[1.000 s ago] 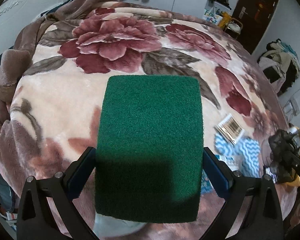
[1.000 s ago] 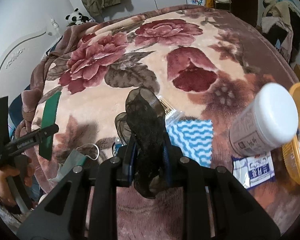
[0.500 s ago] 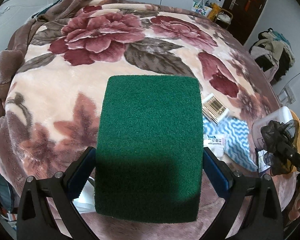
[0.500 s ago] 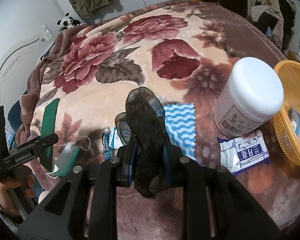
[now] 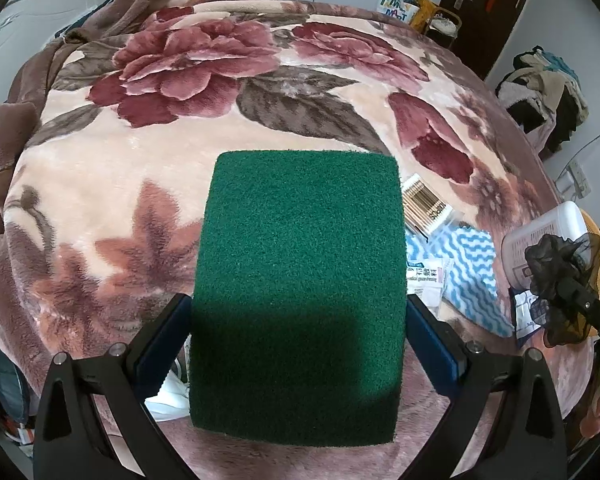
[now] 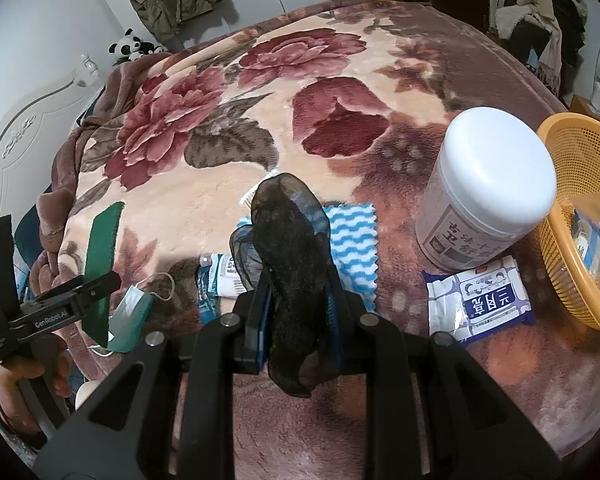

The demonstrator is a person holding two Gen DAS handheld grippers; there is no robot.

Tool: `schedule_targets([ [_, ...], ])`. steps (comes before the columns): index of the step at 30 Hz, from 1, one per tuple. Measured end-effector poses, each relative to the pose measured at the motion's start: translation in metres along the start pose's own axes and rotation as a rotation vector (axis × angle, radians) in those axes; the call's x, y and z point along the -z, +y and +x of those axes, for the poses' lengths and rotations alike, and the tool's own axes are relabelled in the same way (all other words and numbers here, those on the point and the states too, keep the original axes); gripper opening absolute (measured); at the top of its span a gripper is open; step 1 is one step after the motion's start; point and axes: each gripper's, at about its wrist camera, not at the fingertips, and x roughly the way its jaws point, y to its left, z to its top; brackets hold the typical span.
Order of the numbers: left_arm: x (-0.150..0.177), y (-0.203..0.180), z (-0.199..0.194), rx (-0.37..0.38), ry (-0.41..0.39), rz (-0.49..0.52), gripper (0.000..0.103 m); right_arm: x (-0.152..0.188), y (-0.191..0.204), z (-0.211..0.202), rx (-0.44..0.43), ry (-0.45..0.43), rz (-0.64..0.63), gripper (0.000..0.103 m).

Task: Organize soft objects
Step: 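Lift and carry the green pad and black puff with both tools toward the basket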

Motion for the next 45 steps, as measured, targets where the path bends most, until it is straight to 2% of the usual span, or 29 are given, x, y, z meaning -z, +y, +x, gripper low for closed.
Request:
schedule_targets([
  [13,-0.003,-0.007,0.004,0.003,0.011,0.012,0.102,-0.001,0.000,-0.001,0.001,-0.001,0.001,0.024],
  [22,-0.010,-0.022,0.003,0.016,0.012,0.030,0.102,-0.013,-0.012,-0.012,0.003,-0.021,0.010,0.024],
  [45,-0.033,-0.091,-0.010,0.085,0.008,0.112,0.102,-0.027,-0.054,-0.046,0.018,-0.094,0.073,0.024],
])
